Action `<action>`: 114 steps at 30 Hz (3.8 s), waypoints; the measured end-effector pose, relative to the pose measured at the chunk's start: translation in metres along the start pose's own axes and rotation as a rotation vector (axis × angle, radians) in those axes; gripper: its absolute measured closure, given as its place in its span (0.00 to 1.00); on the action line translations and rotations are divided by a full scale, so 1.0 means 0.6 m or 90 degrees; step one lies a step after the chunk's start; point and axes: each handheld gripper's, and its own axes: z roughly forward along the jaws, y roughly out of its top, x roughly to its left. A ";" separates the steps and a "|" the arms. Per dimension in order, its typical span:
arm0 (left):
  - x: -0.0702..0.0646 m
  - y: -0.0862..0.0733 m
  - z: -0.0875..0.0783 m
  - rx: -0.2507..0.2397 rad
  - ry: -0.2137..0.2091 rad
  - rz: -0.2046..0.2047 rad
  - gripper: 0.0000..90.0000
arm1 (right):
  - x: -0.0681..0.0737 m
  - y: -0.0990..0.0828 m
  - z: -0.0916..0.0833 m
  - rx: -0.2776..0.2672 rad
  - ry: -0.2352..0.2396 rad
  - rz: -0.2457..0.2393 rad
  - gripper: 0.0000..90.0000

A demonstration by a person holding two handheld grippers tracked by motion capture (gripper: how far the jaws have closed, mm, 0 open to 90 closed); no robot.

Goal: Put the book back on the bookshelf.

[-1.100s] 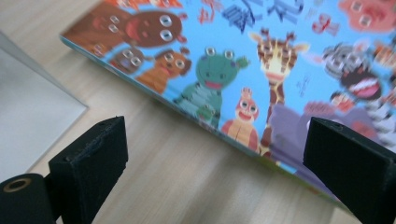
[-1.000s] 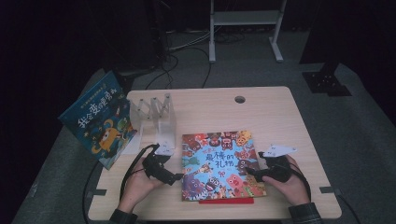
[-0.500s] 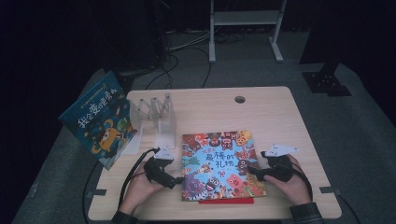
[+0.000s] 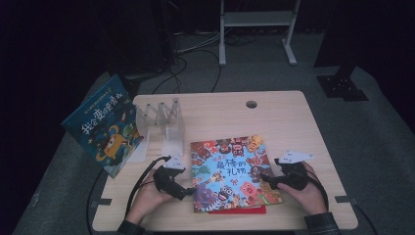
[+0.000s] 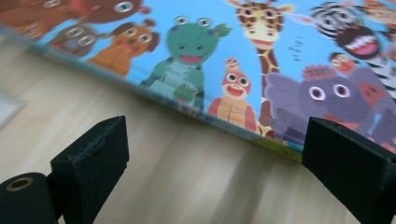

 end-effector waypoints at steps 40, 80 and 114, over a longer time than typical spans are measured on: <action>0.037 0.021 -0.008 -0.060 0.062 -0.025 0.01 | -0.066 0.024 0.057 0.017 0.047 0.099 0.17; 0.025 -0.020 -0.007 -0.042 0.029 -0.063 0.00 | -0.041 0.026 0.032 0.043 0.090 0.019 0.26; 0.012 -0.014 -0.002 -0.029 0.009 -0.066 0.00 | 0.037 -0.046 -0.048 0.056 0.032 -0.030 0.25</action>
